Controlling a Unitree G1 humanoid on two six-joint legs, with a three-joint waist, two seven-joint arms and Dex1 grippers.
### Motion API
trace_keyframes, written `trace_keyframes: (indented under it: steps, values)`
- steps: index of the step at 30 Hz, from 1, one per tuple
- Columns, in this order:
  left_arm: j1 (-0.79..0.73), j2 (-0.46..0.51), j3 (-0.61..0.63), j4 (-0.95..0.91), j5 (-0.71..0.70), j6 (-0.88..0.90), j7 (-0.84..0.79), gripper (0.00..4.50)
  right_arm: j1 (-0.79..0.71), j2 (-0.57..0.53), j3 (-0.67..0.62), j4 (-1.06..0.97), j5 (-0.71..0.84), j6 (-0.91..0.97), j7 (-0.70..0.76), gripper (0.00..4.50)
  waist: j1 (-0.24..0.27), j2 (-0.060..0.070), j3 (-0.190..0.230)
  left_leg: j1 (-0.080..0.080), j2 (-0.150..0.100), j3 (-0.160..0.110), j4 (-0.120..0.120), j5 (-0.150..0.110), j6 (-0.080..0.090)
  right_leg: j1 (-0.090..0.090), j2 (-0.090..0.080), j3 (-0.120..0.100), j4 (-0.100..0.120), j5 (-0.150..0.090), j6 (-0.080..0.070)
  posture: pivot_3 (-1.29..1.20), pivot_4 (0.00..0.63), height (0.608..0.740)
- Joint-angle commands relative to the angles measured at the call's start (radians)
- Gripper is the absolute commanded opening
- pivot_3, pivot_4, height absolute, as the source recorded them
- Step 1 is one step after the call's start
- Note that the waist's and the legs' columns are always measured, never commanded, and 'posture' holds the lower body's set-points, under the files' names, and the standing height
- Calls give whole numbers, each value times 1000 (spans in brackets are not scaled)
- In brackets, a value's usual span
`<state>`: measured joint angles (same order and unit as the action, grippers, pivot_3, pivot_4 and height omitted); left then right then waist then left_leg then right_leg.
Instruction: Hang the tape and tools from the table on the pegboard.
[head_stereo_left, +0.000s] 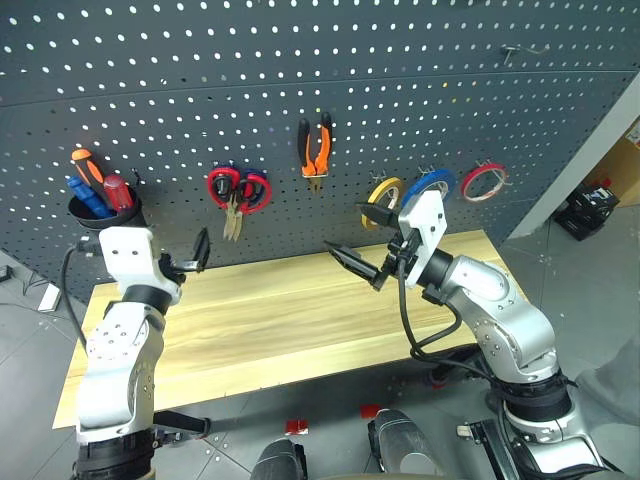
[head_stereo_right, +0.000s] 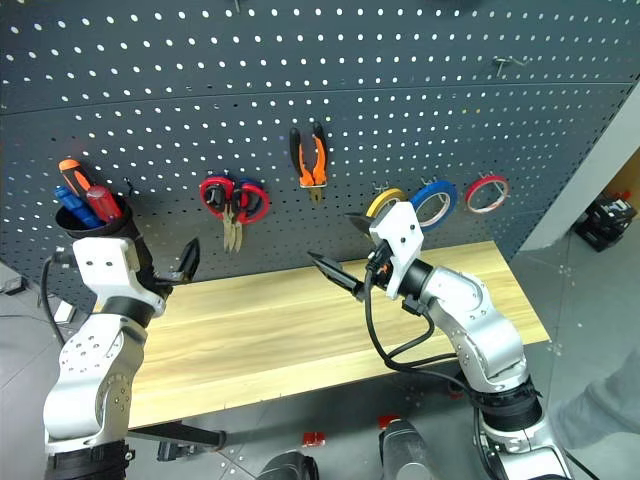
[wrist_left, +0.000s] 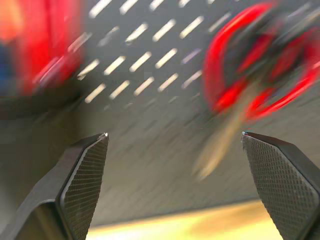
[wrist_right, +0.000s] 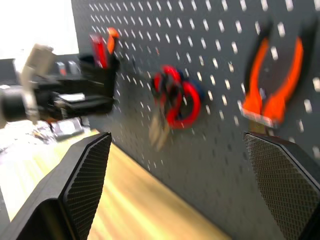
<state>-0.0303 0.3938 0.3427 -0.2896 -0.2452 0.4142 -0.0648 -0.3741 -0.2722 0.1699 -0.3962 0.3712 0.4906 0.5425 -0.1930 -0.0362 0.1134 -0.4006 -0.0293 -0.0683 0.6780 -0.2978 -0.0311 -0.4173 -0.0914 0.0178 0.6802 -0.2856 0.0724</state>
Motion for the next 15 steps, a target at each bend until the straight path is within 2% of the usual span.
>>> trace_keyframes:
  steps: [1, 6, 15]
  values:
    - [33, -6, 21, -27, 41, 36, 40, 4488, 14, 6, -19, 5, -23, -58, -13, 4500, 7, 0, -2, 0, 0, 0, 0, 0, 0, 1, 0, 0, -1, 0, 0, -110, 73, 740]
    - [77, -30, 50, 15, 25, -39, 18, 4488, 90, 35, -67, 156, -136, -214, -123, 4500, 44, 1, -23, 3, -1, -1, 0, 0, 0, 4, 0, 0, -1, 0, 0, -89, 61, 740]
    - [103, -99, 76, 84, 13, -124, 21, 4488, 233, 68, -185, 379, -219, -384, -273, 4500, 96, 8, -54, 10, -2, -1, 0, -2, 0, 12, 0, 0, -4, 0, 0, -84, 42, 740]
